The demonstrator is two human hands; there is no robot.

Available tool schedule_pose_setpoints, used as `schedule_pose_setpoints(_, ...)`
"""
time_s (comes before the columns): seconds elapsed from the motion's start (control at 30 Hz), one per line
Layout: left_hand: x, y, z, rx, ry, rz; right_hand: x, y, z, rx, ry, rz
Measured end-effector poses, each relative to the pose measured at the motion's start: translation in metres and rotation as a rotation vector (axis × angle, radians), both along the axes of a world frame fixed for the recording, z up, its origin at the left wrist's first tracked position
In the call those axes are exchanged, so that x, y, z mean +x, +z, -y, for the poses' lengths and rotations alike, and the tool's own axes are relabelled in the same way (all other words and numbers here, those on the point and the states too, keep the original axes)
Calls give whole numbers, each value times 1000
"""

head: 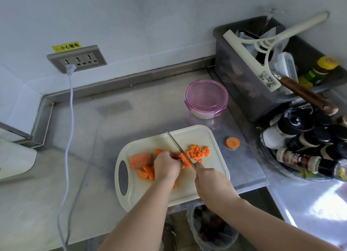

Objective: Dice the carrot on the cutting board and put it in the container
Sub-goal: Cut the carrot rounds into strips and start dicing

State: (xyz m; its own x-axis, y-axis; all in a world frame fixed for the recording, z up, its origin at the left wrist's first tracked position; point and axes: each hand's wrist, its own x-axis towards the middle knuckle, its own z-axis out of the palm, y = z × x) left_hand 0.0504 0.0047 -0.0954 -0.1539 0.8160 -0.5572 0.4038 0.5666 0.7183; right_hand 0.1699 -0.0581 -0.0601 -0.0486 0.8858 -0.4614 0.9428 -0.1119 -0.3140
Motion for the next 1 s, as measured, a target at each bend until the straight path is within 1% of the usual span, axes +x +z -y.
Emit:
schedule_pose_setpoints(0.07,1,3,1,3,1,13,0,0,1,1,41,49)
schedule_pose_setpoints(0.23,1,6,2,12,3,27,-1,-2,1,4,63,73)
schedule_pose_setpoints(0.5,-1,-1,0,2,-4,11,-2,-4,2,-14,-1,47)
schedule_pose_setpoints(0.63,-1,-3,0,2,-11,-5,-4,-3,-1,-46,29,71)
schedule_pose_setpoints(0.8,-1,-9,-2,14,-24,-52,-4,0,-2,-73,2,18)
schedule_pose_setpoints(0.93,-2,-10,-2,36,-51,-105,-7,-9,-4,-95,4,87)
schedule_pose_setpoints(1.0,-2,-11,-2,38,-52,-113,-7,-14,-5,-89,-19,82)
